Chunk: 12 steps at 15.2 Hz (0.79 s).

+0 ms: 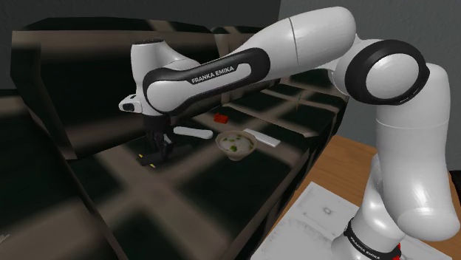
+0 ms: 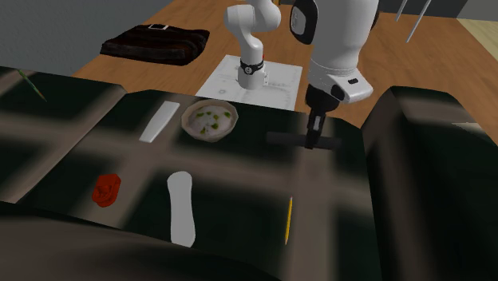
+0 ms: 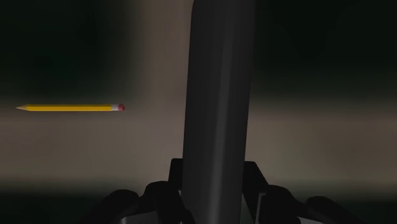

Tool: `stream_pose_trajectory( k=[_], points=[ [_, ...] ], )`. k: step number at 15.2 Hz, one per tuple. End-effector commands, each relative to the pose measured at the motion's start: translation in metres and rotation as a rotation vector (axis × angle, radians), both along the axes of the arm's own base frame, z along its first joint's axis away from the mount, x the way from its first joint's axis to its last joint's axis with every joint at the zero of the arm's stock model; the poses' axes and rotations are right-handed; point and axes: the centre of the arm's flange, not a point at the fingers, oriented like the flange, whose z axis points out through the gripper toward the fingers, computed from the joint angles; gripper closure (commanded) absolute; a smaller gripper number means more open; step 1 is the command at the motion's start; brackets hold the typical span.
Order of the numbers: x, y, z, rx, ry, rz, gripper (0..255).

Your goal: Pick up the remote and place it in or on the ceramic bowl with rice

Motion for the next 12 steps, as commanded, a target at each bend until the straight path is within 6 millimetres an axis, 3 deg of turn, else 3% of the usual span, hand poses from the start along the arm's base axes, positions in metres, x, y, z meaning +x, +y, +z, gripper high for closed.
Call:
stream_pose_trajectory(
  k=[1,8,12],
  points=[
    [-0.001,0.0,0.011,0.0,0.0,0.0,255],
    [-0.001,0.0,0.046,0.0,0.0,0.0,255],
    [-0.01,-0.052,0.044,0.0,0.0,0.0,255]
  ],
)
